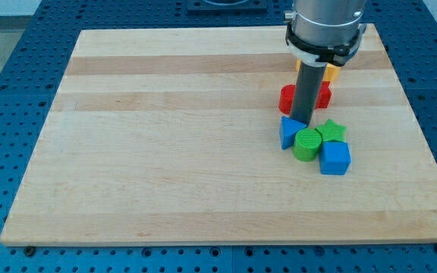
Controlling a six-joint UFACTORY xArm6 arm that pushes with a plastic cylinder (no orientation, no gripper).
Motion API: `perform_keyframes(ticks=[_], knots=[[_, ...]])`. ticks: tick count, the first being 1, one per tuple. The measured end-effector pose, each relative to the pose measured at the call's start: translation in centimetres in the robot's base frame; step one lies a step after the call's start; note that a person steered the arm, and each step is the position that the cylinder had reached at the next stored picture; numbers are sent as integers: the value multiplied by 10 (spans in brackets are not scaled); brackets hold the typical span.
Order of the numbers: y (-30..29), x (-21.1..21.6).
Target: Move the red star into the yellow blocks
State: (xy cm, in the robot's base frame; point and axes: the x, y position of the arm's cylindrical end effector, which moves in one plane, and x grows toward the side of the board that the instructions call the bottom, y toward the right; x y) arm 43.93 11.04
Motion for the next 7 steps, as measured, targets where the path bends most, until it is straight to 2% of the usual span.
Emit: perform_keyframes(ticks=[1, 3, 6, 7], knots=[[-1, -47], [2, -71], [4, -69], [4, -35]])
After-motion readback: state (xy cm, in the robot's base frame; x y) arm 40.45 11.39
